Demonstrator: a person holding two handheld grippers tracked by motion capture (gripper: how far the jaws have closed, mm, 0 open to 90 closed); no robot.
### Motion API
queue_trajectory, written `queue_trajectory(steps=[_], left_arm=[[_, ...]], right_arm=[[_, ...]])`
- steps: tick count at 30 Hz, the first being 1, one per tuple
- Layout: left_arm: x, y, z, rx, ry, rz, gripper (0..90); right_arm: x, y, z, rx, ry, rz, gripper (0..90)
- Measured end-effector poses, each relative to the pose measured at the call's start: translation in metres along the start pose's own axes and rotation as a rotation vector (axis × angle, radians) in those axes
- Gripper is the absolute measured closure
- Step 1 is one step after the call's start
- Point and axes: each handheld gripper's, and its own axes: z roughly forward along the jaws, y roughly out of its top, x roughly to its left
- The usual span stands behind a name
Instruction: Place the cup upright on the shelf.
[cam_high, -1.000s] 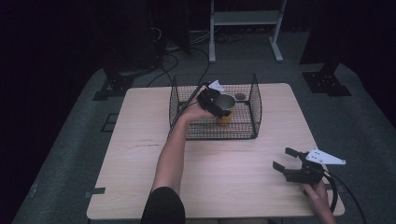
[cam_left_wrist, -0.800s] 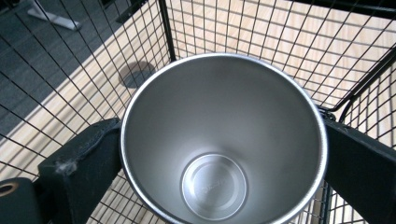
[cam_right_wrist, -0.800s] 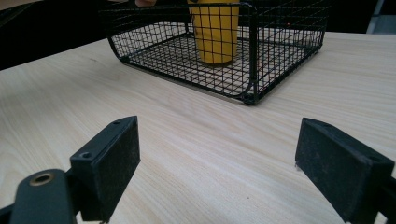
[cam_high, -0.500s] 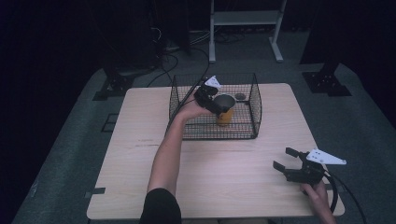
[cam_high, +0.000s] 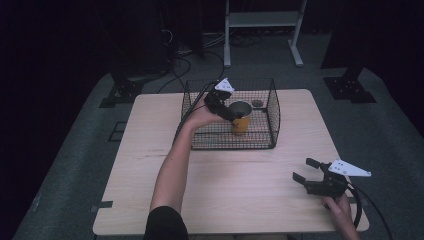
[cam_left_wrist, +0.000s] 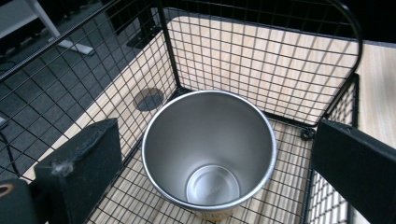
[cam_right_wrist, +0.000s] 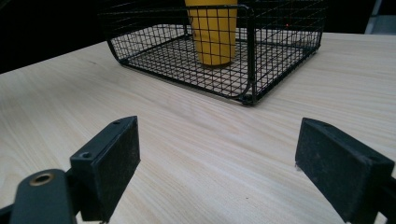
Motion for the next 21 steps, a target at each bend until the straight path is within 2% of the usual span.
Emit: queue_trajectory(steps=[3, 9, 21], left_arm=[[-0.003, 0.0, -0.003, 0.0, -0.001, 0.008, 1.6], [-0.012, -0.001, -0.017, -0.051, 0.002, 0.012, 1.6], [-0.027, -0.006, -0.025, -0.06, -0.01, 0.037, 1.6]], right_arm=[[0.0, 0.0, 0.0, 0.0, -0.002, 0.0, 12.9], [0.001, 0.0, 0.0, 0.004, -0.005, -0.008, 12.9], [0.001, 0.0, 0.0, 0.004, -0.008, -0.009, 12.9]])
